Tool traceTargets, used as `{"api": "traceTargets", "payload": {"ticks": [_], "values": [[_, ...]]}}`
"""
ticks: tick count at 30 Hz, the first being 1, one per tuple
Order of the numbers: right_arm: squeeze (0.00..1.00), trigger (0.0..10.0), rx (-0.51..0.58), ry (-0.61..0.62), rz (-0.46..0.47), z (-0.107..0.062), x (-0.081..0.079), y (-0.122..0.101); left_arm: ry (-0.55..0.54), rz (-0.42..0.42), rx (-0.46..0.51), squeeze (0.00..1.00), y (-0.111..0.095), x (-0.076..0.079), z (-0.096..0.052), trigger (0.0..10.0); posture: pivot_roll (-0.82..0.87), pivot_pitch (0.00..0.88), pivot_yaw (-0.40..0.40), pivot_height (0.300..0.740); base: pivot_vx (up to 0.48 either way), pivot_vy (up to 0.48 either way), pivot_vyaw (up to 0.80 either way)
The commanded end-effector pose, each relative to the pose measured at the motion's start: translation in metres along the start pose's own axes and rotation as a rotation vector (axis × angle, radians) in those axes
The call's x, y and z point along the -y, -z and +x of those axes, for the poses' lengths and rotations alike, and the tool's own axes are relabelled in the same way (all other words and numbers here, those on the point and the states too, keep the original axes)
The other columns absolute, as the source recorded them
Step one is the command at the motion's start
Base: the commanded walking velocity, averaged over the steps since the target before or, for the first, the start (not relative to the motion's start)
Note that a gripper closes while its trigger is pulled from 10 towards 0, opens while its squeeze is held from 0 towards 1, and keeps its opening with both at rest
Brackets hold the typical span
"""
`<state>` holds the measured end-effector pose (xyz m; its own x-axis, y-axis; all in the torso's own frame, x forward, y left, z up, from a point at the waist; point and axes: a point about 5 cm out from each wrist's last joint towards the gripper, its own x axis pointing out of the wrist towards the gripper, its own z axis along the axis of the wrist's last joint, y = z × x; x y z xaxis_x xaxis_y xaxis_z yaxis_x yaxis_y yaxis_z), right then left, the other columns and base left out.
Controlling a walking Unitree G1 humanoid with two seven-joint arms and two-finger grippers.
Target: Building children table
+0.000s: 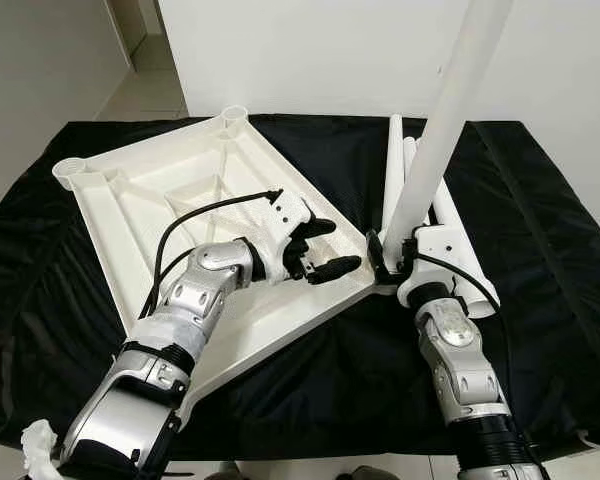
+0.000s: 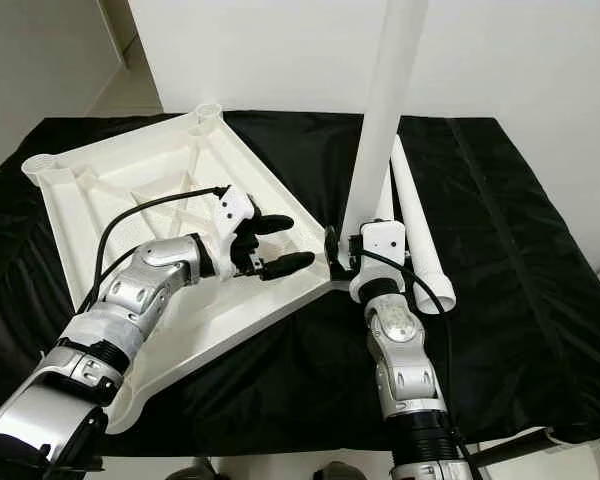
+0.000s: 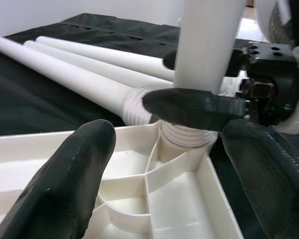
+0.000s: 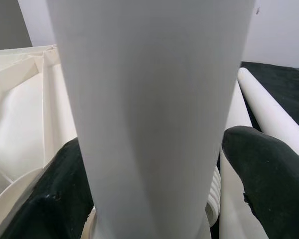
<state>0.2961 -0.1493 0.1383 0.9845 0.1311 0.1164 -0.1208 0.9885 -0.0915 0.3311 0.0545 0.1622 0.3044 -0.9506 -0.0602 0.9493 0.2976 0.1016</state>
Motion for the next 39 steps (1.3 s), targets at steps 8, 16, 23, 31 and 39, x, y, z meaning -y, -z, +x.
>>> {"api": "traceTargets", "payload": {"ticks": [8,16,23,31,39], "values": [[0.00,10.0,0.005,-0.033,0.015,0.000,0.000,0.001,-0.037,-0.019,-0.021,0.00,0.003,0.001,0.001,10.0,-0.07,0.000,0.017,0.740,0.000,0.000,0.00],[0.00,10.0,0.010,-0.076,0.017,0.000,0.000,-0.001,-0.023,0.026,-0.002,0.00,0.000,0.002,0.001,10.0,-0.07,0.000,0.018,0.740,0.000,0.000,0.00],[0.00,10.0,0.020,-0.124,0.010,0.001,0.003,-0.004,0.019,0.051,-0.005,0.00,-0.002,0.003,-0.002,10.0,-0.06,0.000,0.020,0.740,0.000,0.000,0.00],[0.00,10.0,0.002,-0.249,-0.032,0.006,0.010,-0.002,0.019,0.050,-0.038,0.00,0.014,0.011,-0.007,10.0,-0.05,0.000,0.017,0.740,0.000,0.000,0.00],[0.00,10.0,-0.023,-0.289,-0.042,0.008,0.012,0.002,-0.047,0.030,-0.029,0.00,0.020,0.006,-0.010,10.0,-0.05,0.000,0.013,0.740,0.000,0.000,0.00]]}}
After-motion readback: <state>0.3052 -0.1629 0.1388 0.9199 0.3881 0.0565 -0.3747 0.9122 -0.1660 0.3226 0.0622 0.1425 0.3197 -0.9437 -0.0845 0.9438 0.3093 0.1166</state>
